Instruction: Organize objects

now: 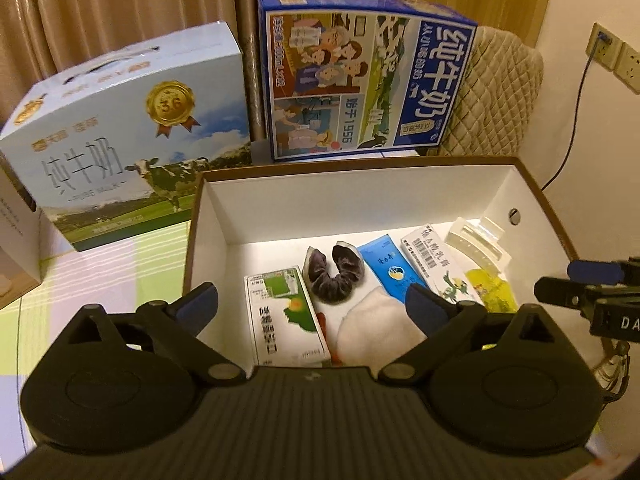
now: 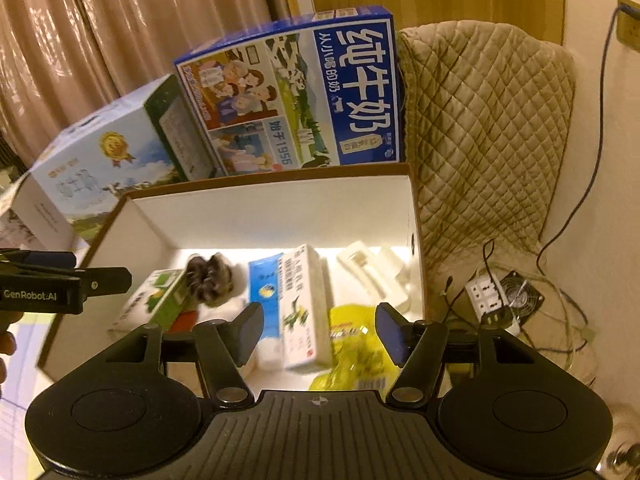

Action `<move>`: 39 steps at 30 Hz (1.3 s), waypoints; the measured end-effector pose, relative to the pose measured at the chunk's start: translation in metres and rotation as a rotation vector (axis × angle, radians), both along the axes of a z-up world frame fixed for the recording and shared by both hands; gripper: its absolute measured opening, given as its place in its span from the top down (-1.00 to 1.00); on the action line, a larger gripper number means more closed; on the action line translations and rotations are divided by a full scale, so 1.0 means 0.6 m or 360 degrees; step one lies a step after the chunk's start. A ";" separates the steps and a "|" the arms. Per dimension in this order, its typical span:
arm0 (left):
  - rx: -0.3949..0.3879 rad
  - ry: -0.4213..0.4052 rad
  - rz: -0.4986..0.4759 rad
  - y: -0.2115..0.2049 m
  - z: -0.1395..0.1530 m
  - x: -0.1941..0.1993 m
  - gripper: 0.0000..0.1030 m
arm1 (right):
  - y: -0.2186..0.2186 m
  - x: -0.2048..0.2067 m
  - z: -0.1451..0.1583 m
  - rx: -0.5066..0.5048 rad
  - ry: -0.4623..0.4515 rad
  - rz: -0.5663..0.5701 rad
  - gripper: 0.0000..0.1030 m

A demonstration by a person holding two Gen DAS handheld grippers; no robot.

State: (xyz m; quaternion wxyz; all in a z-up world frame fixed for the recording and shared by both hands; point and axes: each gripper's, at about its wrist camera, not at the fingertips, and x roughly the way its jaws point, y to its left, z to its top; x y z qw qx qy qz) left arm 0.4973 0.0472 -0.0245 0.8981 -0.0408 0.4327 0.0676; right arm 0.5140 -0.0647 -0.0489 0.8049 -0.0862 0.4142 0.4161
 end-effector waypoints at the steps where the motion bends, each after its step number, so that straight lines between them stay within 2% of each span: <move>1: 0.0001 -0.0009 0.0002 -0.002 0.006 -0.010 -0.94 | -0.007 -0.007 0.004 0.0009 0.0008 0.0000 -0.17; 6: 0.0015 -0.0040 0.0016 -0.017 0.029 -0.060 -0.98 | -0.036 -0.047 0.021 0.0024 0.0044 -0.0001 -0.18; 13: 0.0086 -0.0089 0.0032 -0.059 0.055 -0.136 -0.98 | -0.075 -0.105 0.036 -0.0007 0.0014 0.0054 -0.19; 22: 0.0058 -0.0030 0.0125 -0.104 0.058 -0.236 -0.98 | -0.142 -0.157 0.050 -0.0036 0.0078 0.0061 -0.19; 31: -0.0010 0.0035 0.0254 -0.127 0.059 -0.333 -0.98 | -0.195 -0.223 0.053 -0.0075 0.0060 0.0142 -0.19; 39: -0.0027 0.0060 0.0244 -0.146 0.065 -0.395 -0.98 | -0.226 -0.287 0.060 -0.0094 0.0067 0.0191 -0.19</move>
